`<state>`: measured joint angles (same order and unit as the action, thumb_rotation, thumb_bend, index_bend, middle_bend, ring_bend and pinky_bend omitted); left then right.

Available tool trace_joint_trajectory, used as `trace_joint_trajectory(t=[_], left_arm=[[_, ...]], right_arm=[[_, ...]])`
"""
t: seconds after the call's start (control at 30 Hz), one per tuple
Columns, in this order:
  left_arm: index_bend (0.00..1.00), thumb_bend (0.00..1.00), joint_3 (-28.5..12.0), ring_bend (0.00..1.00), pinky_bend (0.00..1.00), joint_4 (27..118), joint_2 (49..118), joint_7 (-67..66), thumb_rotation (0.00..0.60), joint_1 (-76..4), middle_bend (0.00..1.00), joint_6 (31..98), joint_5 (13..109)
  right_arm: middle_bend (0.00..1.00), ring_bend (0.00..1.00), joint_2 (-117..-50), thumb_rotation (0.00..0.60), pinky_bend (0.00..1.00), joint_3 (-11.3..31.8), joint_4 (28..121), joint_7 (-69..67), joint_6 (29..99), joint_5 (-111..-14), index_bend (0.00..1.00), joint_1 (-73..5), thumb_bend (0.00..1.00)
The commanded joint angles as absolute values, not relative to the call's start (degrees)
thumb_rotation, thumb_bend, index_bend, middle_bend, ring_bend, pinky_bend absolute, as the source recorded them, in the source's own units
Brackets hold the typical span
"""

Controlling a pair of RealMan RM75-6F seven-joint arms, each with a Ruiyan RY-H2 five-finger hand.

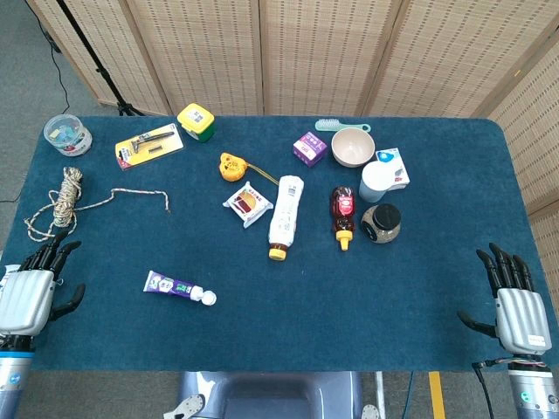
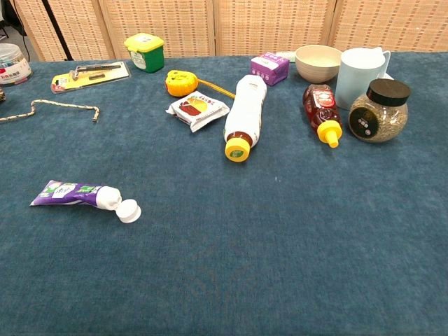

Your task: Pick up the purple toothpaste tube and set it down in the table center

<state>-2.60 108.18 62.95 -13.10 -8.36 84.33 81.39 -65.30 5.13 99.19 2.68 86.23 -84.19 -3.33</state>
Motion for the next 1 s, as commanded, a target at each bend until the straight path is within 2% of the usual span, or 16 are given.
trace_joint_trajectory(t=[0.03, 0.37, 0.53, 0.63, 0.77, 0.9, 1.0], left_arm=[[0.18, 0.35, -2.6, 0.15, 0.23, 108.0, 63.2, -13.1, 0.6, -8.3, 0.09, 84.3, 81.6], [0.14, 0.35, -2.5, 0.15, 0.23, 108.1, 63.8, -13.4, 0.6, -9.0, 0.09, 82.7, 82.0], [0.12, 0.35, -2.4, 0.14, 0.23, 109.2, 63.0, -15.0, 0.6, -10.6, 0.09, 79.1, 80.7], [0.18, 0.35, -2.6, 0.18, 0.23, 109.2, 63.3, -16.1, 0.6, -12.4, 0.11, 76.1, 80.1], [0.3, 0.35, -3.0, 0.27, 0.23, 108.7, 64.8, -18.2, 0.6, -15.6, 0.22, 71.1, 79.1], [0.34, 0.35, -3.4, 0.29, 0.23, 106.6, 68.6, -22.2, 0.6, -21.0, 0.25, 63.1, 77.2], [0.34, 0.35, -3.8, 0.3, 0.23, 105.4, 71.0, -24.9, 0.6, -22.9, 0.25, 61.3, 75.6]], right_arm=[[0.01, 0.0, -65.4, 0.6, 0.0, 5.1, 99.1, 2.7, 86.1, -84.1, 0.08, -3.4, 0.0], [0.01, 0.0, -65.1, 0.6, 0.0, 5.1, 99.2, 2.7, 86.1, -84.3, 0.08, -3.4, 0.0], [0.01, 0.0, -64.9, 0.6, 0.0, 5.1, 99.5, 2.3, 86.6, -84.3, 0.08, -3.0, 0.0], [0.01, 0.0, -64.8, 0.6, 0.0, 4.9, 99.6, 2.3, 87.0, -84.3, 0.07, -2.7, 0.0], [0.01, 0.0, -64.3, 0.6, 0.0, 4.8, 99.9, 2.3, 87.9, -84.3, 0.07, -2.1, 0.0], [0.01, 0.0, -63.6, 0.6, 0.0, 4.7, 100.3, 1.9, 89.1, -84.6, 0.07, -1.2, 0.0], [0.01, 0.0, -63.1, 0.6, 0.0, 4.6, 100.4, 1.6, 89.5, -84.6, 0.07, -0.9, 0.0]])
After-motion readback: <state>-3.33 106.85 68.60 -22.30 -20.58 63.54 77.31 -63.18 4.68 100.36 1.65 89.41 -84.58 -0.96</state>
